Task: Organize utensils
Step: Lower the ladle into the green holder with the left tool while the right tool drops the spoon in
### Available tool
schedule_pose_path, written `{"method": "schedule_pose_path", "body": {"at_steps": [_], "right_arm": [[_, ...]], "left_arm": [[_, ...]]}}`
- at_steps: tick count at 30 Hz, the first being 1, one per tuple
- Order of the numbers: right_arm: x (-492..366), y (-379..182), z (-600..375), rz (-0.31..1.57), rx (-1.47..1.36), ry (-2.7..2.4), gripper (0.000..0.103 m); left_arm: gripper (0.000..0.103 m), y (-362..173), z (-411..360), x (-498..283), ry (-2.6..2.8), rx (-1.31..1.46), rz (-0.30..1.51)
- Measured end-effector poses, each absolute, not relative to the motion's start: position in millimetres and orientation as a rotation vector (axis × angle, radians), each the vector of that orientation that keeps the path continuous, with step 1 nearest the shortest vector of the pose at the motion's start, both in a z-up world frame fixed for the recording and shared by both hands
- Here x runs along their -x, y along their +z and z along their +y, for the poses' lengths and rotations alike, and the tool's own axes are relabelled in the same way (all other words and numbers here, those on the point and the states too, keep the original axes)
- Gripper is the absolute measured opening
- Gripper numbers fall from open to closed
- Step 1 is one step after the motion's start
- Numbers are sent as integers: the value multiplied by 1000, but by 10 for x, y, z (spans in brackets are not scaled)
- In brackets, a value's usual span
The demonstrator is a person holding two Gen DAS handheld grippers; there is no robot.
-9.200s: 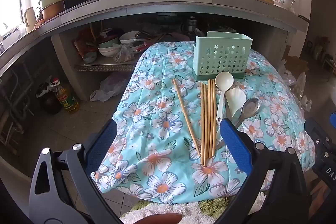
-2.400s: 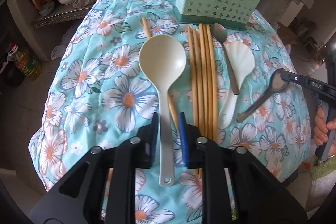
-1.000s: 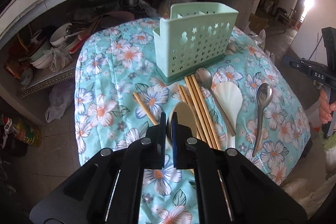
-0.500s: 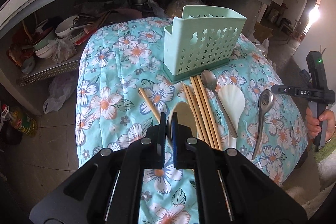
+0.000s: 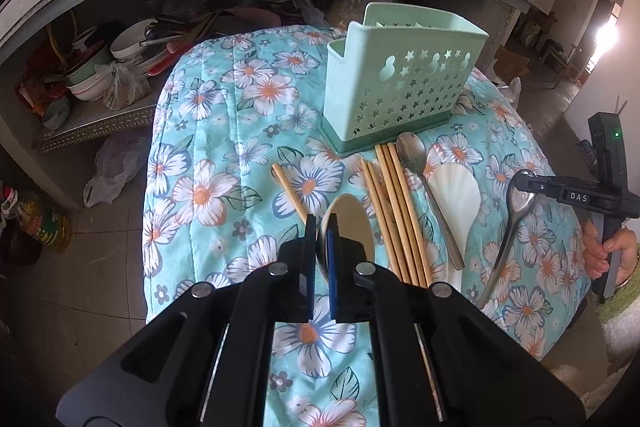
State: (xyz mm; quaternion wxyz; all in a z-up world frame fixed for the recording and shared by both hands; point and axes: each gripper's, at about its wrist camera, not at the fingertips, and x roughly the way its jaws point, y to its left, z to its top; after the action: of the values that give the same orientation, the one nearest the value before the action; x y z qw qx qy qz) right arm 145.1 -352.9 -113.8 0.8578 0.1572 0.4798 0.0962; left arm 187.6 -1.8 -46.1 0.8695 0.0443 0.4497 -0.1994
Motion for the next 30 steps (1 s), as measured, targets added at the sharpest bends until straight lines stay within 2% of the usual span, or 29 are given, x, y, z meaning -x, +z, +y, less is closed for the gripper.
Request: {"method": "schedule_pose_path", "body": {"at_steps": [16, 23, 30], "right_arm": [[-1622, 652, -3602, 583, -16, 37, 4], [-1971, 1161, -3528, 411, 29, -4, 4], [-2387, 1243, -3280, 354, 81, -16, 4]], "left_arm": [[4, 952, 126, -2484, -193, 86, 453], [4, 1048, -178, -2784, -112, 57, 296], [4, 818, -501, -3030, -91, -44, 276]]}}
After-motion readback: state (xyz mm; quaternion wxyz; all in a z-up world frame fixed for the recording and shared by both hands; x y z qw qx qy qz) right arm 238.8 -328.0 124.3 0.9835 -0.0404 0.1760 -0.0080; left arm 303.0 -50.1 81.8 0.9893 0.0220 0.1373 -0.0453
